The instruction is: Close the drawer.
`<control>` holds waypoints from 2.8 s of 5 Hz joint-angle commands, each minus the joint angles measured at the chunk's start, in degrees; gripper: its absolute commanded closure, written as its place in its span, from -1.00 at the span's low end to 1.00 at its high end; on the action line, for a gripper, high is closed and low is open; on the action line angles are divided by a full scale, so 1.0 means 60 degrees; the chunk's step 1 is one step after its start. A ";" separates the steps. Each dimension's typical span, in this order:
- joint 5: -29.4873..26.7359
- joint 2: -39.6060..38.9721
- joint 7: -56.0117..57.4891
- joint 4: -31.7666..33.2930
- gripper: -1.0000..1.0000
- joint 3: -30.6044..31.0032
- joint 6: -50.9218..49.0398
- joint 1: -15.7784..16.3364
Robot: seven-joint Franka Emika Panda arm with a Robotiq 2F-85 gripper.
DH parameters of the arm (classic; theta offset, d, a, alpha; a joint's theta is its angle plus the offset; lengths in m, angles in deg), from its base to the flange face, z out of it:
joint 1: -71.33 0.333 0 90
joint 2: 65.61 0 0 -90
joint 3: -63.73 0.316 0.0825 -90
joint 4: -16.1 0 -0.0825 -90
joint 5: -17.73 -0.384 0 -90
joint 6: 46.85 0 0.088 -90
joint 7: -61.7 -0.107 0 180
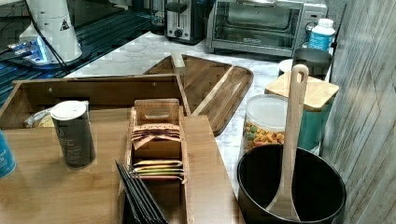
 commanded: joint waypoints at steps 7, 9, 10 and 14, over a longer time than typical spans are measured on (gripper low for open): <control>-0.0860 0.1238 0.7343 0.5985 1.00 0.0031 0.5554 -0.0103; -0.0031 0.1288 0.9489 0.6180 1.00 -0.0668 0.4992 -0.0760; 0.0323 0.1389 1.0454 0.6197 1.00 -0.0878 0.4484 -0.1111; 0.0474 0.2252 1.3871 0.7451 1.00 -0.1856 0.4529 -0.1476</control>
